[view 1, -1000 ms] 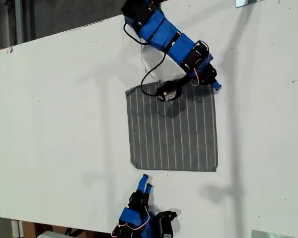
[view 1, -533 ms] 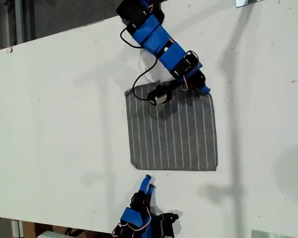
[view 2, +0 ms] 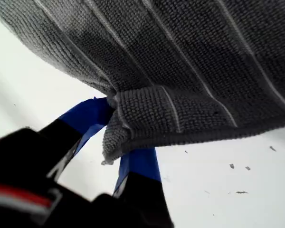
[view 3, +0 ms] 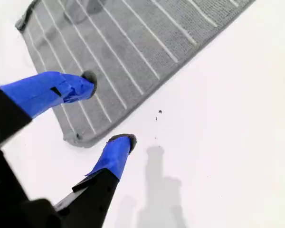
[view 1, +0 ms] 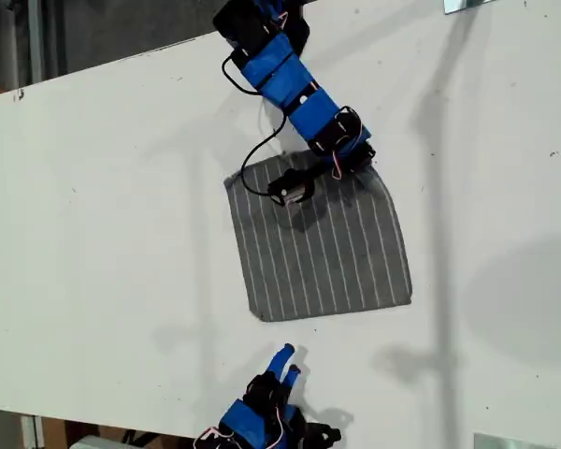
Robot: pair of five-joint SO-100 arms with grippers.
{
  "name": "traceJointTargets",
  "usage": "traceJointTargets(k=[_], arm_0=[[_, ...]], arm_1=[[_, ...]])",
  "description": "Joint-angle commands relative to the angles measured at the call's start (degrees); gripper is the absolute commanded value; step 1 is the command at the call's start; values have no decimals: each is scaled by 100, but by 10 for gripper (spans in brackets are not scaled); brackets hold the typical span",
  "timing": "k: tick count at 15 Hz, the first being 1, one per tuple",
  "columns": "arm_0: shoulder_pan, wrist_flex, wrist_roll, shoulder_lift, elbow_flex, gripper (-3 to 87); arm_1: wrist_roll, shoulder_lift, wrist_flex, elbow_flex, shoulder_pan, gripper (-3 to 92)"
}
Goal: Grasp corners of a square towel and fold twice.
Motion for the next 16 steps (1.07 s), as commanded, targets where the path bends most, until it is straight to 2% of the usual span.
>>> traceJointTargets(k=[1,3,6,10,12,14,16], arm_0=[[422,-527,-97,-2654,-1485,222],[914,-1749,-413,-4509,-2101,218],[1380,-1775,-554,-7339,-4386,225],[1749,-1758,-835,-9211,-6697,226],[1854,-1072,-949,-10055,-8104,225],[1934,141,-1160,-10204,-9044,222],[2074,1230,-1679,-9677,-9053,228]], arm_1=[[-97,26,-62,0,167,-1],[-105,0,-97,-9,132,-1],[-70,-35,-97,-9,44,-1],[-88,-211,-202,-9,-18,-1],[-149,-325,-255,-9,18,-1],[-272,-457,-290,-9,44,-1],[-404,-510,-413,-9,88,-1]])
